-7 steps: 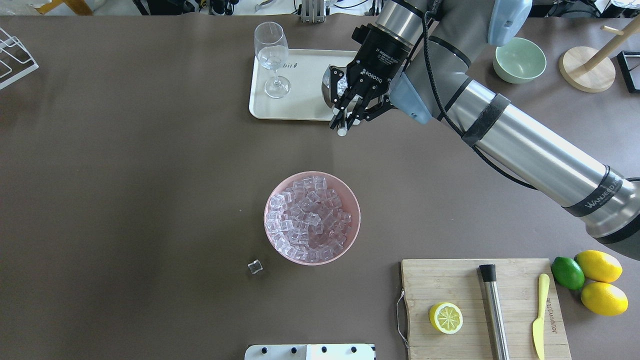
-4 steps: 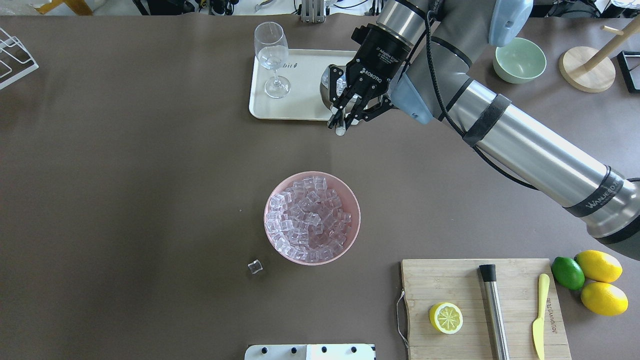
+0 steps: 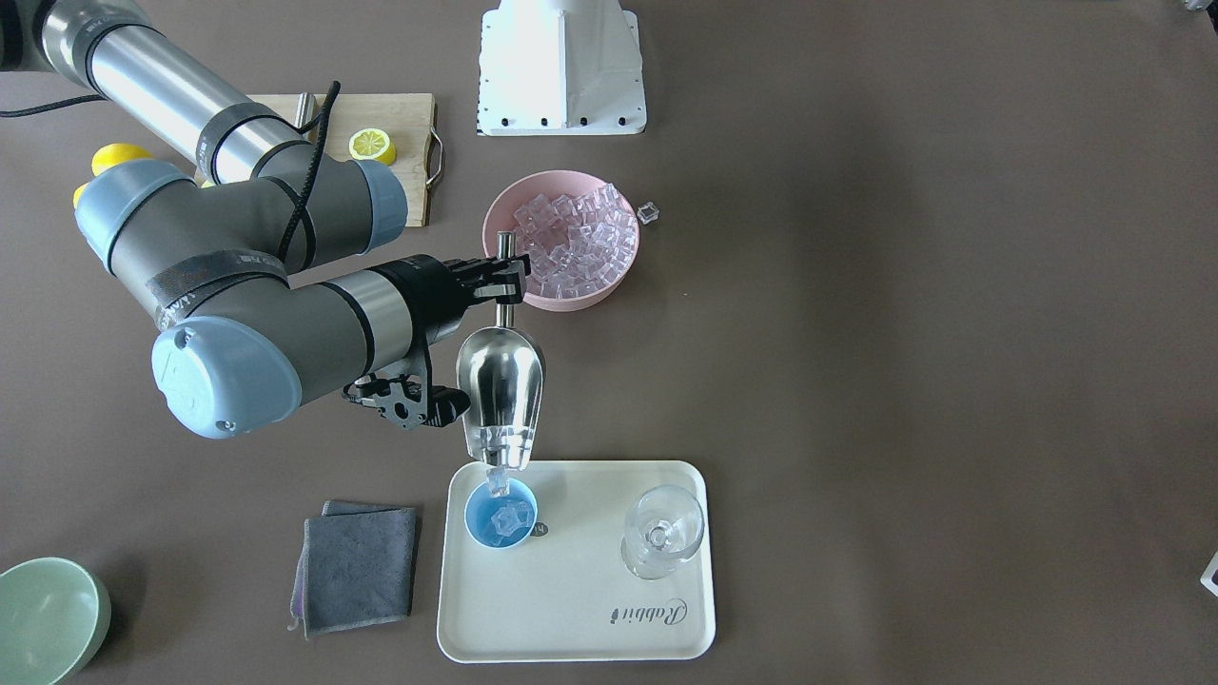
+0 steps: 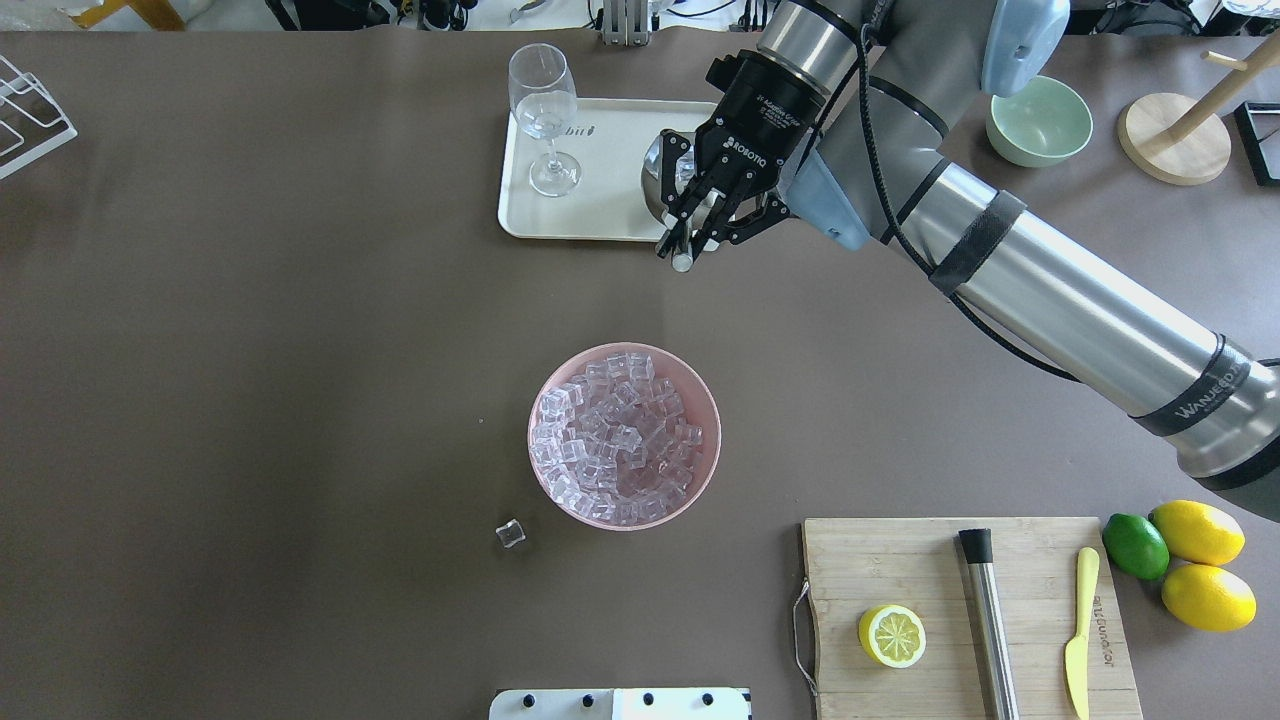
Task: Put ice in cup with scoop
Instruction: 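Tilt the scoop with the right gripper to pour ice into the blue cup, then carry the empty scoop with the right gripper back toward its spot, then lower the scoop onto the table and open the right gripper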
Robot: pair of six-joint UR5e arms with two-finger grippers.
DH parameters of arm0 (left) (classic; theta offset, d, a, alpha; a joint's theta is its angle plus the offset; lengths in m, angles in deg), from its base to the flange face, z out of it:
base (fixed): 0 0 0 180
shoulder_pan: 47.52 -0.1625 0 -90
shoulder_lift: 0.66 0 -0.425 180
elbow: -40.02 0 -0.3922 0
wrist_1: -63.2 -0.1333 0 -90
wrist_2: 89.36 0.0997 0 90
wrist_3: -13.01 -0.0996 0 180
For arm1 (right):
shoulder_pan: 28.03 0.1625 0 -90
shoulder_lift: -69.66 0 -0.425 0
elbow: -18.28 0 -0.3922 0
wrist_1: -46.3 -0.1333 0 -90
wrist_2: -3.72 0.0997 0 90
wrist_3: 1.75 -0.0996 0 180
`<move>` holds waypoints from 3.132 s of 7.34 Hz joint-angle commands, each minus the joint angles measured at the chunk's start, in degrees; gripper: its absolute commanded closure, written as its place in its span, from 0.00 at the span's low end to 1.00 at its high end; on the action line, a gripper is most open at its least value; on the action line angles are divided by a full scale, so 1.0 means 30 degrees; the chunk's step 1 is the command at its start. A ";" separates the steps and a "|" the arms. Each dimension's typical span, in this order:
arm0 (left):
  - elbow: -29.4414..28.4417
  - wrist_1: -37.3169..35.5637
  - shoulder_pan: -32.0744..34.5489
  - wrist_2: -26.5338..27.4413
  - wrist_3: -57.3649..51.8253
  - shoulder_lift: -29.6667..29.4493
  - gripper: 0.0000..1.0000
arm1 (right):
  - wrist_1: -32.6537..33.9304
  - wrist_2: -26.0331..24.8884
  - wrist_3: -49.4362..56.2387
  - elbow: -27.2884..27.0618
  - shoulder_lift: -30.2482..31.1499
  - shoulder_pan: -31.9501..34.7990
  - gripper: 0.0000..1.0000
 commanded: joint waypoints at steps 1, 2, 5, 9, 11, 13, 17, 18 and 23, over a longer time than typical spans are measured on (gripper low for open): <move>-0.0042 0.0000 0.0002 0.0000 0.0000 -0.0026 0.02 | 0.0067 0.0108 0.0000 0.0000 0.0085 0.0069 1.00; -0.0129 0.0000 -0.0027 0.0000 0.0000 -0.0026 0.02 | 0.0067 0.0108 0.0000 0.0000 0.0114 0.0069 1.00; -0.0130 0.0000 0.0002 0.0000 0.0000 -0.0026 0.02 | 0.0096 -0.0008 -0.0029 -0.0233 0.0143 0.0069 1.00; -0.0247 0.0000 0.0002 0.0000 0.0000 -0.0026 0.02 | 0.0037 -0.6461 -0.1231 -0.6776 0.4082 -0.0018 1.00; -0.0276 0.0000 0.0002 0.0000 0.0000 -0.0026 0.02 | 0.0067 -1.0042 -0.1202 -0.9945 0.7625 -0.1096 1.00; -0.0364 0.0000 0.0002 0.0000 0.0029 -0.0056 0.02 | 0.0038 -1.1049 -0.1085 -1.1449 1.0035 -0.2180 1.00; -0.0393 0.0000 -0.0027 -0.0001 0.0029 -0.0085 0.02 | -0.0080 -1.2662 -0.0968 -1.1924 1.2360 -0.3856 1.00; -0.0393 0.0000 -0.0027 0.0000 0.0029 -0.0085 0.02 | 0.0007 -1.2694 -0.0938 -1.1837 1.2273 -0.3857 1.00; -0.0569 0.0000 -0.0027 0.0000 0.0088 -0.0173 0.02 | 0.0037 -1.3368 0.0614 -1.1134 1.2214 -0.3448 1.00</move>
